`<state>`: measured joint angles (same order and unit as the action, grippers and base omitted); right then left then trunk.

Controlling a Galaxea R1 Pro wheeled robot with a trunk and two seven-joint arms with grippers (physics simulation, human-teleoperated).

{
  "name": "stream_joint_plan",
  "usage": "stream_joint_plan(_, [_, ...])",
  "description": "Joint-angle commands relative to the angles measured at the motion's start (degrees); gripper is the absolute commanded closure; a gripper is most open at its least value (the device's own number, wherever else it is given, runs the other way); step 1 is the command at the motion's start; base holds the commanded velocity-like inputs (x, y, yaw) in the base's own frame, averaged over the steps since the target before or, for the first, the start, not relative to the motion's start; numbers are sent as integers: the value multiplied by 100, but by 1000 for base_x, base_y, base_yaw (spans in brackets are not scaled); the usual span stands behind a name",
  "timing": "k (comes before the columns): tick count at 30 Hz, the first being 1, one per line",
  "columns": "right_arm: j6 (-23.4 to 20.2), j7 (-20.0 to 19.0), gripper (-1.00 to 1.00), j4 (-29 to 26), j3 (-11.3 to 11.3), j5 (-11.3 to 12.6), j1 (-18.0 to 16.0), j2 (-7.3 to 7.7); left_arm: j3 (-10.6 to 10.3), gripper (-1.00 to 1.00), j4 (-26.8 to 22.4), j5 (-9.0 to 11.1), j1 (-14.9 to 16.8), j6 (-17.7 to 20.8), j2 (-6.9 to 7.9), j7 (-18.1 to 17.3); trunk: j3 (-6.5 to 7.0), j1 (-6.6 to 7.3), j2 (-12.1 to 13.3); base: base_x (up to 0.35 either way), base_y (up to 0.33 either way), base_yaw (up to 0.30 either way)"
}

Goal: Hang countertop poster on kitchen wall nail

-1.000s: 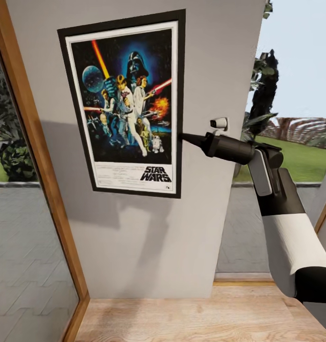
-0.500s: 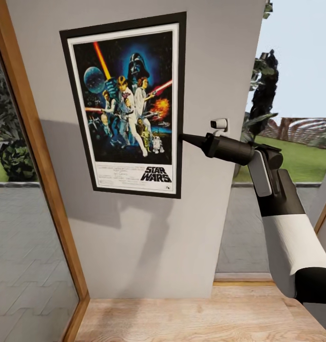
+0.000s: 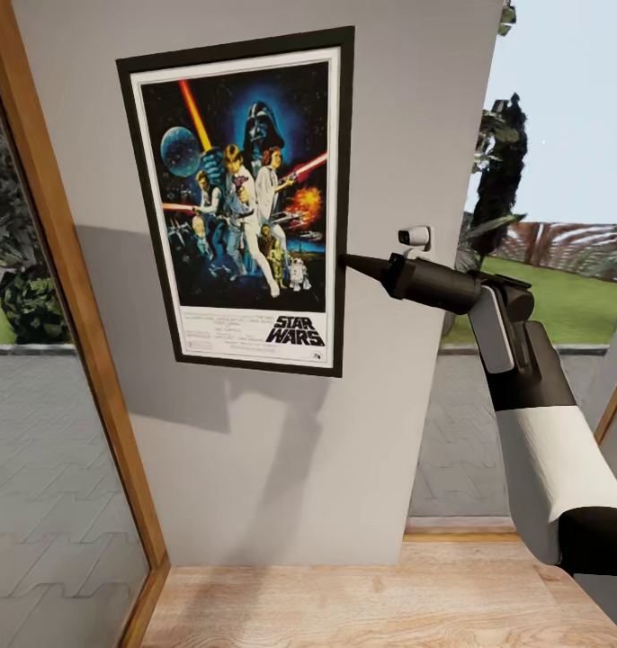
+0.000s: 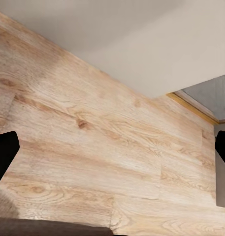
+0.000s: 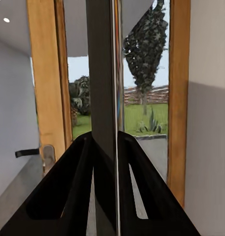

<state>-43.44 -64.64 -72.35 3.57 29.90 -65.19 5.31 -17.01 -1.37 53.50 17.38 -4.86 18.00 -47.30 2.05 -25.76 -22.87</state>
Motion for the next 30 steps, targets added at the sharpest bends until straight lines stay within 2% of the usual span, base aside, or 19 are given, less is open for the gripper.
stream_joint_plan(1, [-42,4,100,2,8,102,-2,5,-48,-100,5,20,2,-51,-2,-4,-3,-2,-4,0,0,0])
stream_joint_plan(9, [-42,12,100,2,4,251,-2,5,-49,-100,5,20,2,-43,-5,3,-3,-2,-4,12,0,0])
stream_joint_plan(18, [-42,21,100,5,3,262,-2,5,-51,-100,5,20,2,-42,-7,4,-3,-2,-4,206,0,0])
stream_joint_plan(30, [-49,53,100,56,3,262,-2,5,-48,-100,5,20,2,-42,-5,10,-3,-2,-4,37,0,0])
